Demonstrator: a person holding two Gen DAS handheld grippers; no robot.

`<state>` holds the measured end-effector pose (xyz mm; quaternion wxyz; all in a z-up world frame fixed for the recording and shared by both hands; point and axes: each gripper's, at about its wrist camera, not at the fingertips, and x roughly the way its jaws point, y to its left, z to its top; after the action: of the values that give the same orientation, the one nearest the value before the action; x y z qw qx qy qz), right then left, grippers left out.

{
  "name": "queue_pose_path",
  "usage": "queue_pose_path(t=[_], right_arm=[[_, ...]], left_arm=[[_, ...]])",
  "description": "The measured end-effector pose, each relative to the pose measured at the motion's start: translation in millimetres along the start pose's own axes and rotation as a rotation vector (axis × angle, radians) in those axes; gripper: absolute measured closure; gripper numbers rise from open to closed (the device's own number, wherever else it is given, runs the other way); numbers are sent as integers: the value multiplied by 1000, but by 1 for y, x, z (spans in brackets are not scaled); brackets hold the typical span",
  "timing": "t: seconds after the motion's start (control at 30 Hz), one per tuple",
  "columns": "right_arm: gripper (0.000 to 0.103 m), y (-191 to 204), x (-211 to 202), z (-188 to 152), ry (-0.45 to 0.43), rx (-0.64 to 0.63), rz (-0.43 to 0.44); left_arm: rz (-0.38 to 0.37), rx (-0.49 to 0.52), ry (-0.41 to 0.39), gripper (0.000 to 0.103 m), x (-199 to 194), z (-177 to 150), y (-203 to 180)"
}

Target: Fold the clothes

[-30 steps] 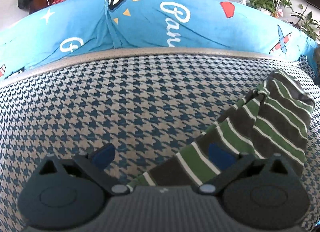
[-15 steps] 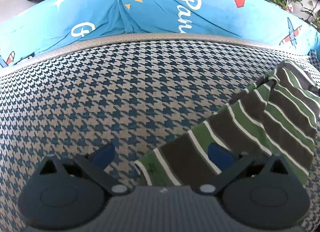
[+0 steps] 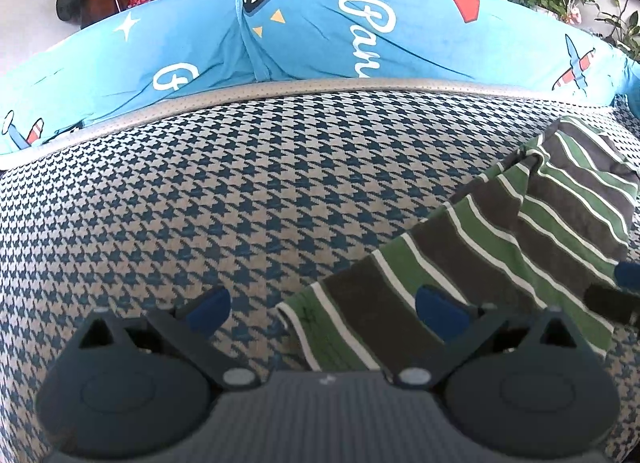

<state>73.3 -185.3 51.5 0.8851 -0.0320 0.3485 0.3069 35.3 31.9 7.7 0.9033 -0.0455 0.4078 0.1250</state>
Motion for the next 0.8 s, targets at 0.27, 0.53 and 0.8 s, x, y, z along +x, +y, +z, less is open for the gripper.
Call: queue_pose_path(t=[0.27, 0.53, 0.8], right_arm=[[48, 32, -2, -19, 32, -96, 91], [47, 58, -3, -43, 56, -218, 176], [42, 81, 3, -62, 74, -359, 167]], left_arm=[[13, -19, -6, 0, -8, -8, 2], [7, 4, 3, 8, -16, -13, 0], [9, -2, 21, 8, -16, -15, 4]])
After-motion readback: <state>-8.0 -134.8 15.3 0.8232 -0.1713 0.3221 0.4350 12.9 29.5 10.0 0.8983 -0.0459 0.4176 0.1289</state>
